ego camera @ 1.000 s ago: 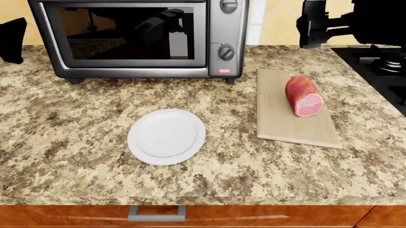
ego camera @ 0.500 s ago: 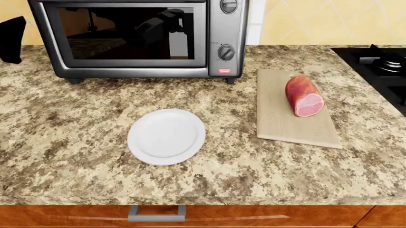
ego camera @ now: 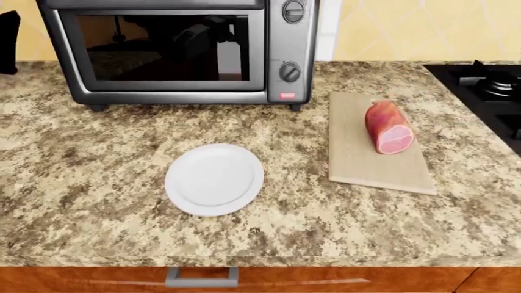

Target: Pick the pork loin from the plate and place it on the cutting board. Then pick the condiment bottle from the cabinet and place it next to the cutting board.

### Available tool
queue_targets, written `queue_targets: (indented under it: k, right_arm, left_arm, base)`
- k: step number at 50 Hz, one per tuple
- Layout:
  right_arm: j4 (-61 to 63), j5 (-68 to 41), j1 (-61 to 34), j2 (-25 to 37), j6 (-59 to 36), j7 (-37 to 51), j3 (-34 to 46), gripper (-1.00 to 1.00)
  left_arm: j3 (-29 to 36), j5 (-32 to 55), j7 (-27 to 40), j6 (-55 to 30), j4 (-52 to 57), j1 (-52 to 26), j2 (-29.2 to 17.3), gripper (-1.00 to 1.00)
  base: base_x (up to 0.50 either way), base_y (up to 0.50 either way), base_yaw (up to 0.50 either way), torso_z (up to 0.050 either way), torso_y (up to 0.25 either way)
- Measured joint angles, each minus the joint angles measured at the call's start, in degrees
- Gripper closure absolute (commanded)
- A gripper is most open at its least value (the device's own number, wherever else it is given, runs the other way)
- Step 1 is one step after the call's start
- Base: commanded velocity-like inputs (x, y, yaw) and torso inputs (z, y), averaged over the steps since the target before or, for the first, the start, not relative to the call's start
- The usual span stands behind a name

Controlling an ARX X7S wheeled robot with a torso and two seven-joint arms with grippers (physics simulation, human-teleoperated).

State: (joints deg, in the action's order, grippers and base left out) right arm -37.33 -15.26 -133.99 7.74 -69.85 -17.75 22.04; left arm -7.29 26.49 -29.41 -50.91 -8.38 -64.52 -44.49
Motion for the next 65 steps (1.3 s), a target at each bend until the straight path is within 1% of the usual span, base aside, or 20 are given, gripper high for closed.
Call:
queue_targets:
  k: [4, 9, 14, 20, 29, 37, 44, 52, 65]
  right_arm:
    - [-4.2, 9.4, -0.3, -2.6, 3.2, -4.3, -3.7, -1.0]
    - [-8.3, 17.7, -0.6, -4.6, 6.6, -7.5, -7.4, -1.0]
    - [-11.6, 22.9, -0.8, -5.8, 9.7, -8.8, -10.2, -1.0]
    - [-14.8, 26.3, -0.9, -6.7, 12.9, -8.6, -13.0, -1.0]
    - [-18.5, 27.3, -1.0, -7.2, 16.6, -5.5, -16.9, -1.0]
    - [-20.2, 24.3, -1.0, -7.2, 19.0, -1.1, -19.3, -1.0]
    - [-21.1, 21.8, -1.0, -6.9, 21.2, 2.3, -20.4, -1.0]
    - [-21.8, 20.7, -1.0, -7.0, 22.9, 3.1, -20.9, -1.0]
    - [-22.4, 21.2, -1.0, -7.1, 23.7, 2.6, -20.9, -1.0]
  left_arm:
    - [-0.1, -0.1, 0.1, 0.6, 0.0, 0.0, 0.0, -1.0]
    - [-0.1, -0.5, 0.3, 1.5, -0.4, -0.2, 0.1, -1.0]
    - [0.2, -1.0, 0.4, 2.5, -1.2, -0.6, 0.4, -1.0]
    - [0.8, -1.5, 0.5, 3.6, -2.3, -1.5, 0.8, -1.0]
    - [1.9, -2.3, 0.2, 5.7, -4.8, -3.3, 1.7, -1.0]
    - [3.1, -3.2, 0.1, 7.3, -7.6, -5.3, 2.6, -1.0]
    - [4.3, -4.0, -0.2, 7.9, -9.4, -6.7, 2.8, -1.0]
    - [5.4, -4.6, -0.8, 7.9, -10.4, -7.8, 2.3, -1.0]
    - [5.7, -4.4, -1.2, 7.2, -10.8, -8.3, 1.7, -1.0]
  base:
    - [0.0, 0.0, 0.0, 0.05, 0.084]
    - [0.0, 0.0, 0.0, 0.05, 0.084]
    - [0.0, 0.0, 0.0, 0.05, 0.084]
    - [0.0, 0.0, 0.0, 0.05, 0.084]
    - [0.0, 0.0, 0.0, 0.05, 0.084]
    - [0.0, 0.0, 0.0, 0.046, 0.069]
    - [0.0, 0.0, 0.0, 0.0, 0.0]
    - [0.0, 0.03, 0.0, 0.0, 0.0]
    - [0.0, 0.48, 0.0, 0.0, 0.0]
